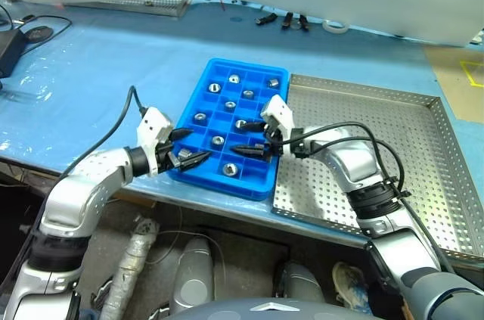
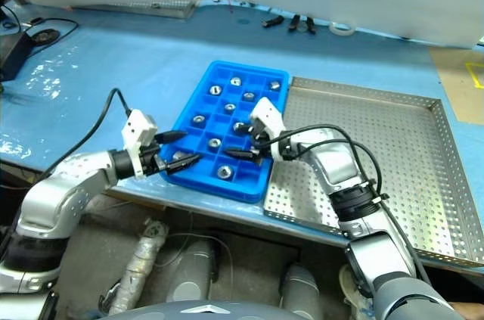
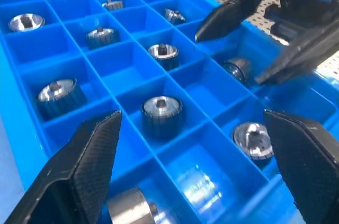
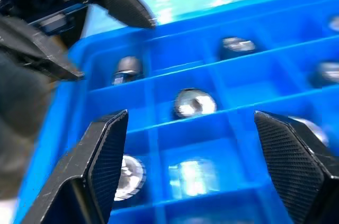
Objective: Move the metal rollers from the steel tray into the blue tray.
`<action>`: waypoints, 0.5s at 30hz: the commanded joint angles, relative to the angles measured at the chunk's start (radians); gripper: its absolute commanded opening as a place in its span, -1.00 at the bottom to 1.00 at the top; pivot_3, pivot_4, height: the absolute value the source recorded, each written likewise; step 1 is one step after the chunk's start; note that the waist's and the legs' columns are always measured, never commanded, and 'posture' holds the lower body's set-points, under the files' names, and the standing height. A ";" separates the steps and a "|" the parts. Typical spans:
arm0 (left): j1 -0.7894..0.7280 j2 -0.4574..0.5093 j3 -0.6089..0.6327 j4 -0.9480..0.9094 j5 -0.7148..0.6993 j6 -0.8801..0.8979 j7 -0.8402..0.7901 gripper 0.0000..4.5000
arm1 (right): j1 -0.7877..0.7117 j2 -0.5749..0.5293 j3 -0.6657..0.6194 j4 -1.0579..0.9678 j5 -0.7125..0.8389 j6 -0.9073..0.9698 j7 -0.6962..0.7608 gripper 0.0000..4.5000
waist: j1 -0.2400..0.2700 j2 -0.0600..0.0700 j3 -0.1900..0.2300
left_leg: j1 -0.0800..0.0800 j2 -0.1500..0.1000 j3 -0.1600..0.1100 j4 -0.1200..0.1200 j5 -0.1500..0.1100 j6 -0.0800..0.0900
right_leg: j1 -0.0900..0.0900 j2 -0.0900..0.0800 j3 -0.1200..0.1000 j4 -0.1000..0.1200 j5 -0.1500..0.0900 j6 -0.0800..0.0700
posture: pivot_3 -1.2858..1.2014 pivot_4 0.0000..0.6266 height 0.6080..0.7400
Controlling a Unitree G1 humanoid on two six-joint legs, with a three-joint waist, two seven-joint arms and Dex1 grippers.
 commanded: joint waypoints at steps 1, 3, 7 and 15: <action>-0.108 -0.021 -0.044 0.102 0.037 -0.085 -0.060 1.00 | 0.006 -0.033 -0.112 -0.046 0.000 -0.043 -0.071 0.78 | -0.009 0.000 0.000 | 0.000 -0.001 0.000 0.001 0.001 -0.001 | 0.000 0.000 0.000 0.000 0.000 0.000 | 0.08 -0.52 1.00; -0.175 -0.048 -0.076 0.179 0.057 -0.124 -0.093 1.00 | 0.022 -0.053 -0.163 -0.072 0.004 -0.051 -0.107 0.94 | -0.019 0.000 0.000 | 0.000 -0.001 0.000 0.001 0.002 -0.002 | 0.001 0.000 0.001 0.000 0.000 0.000 | 0.04 -0.52 1.00; -0.264 -0.103 -0.130 0.298 0.093 -0.192 -0.156 1.00 | 0.068 -0.069 -0.223 -0.159 0.017 -0.028 -0.167 0.99 | -0.057 0.000 0.000 | 0.000 -0.001 0.001 0.002 0.002 -0.002 | 0.000 0.000 0.001 0.000 0.000 0.001 | -0.02 -0.52 1.00; -0.423 -0.258 -0.189 0.574 0.189 -0.356 -0.183 1.00 | 0.227 -0.097 -0.354 -0.328 -0.010 0.046 -0.344 0.99 | -0.107 -0.001 0.000 | 0.000 -0.001 0.002 0.003 0.000 0.001 | -0.001 0.000 0.001 -0.001 0.000 0.000 | -0.11 -0.52 1.00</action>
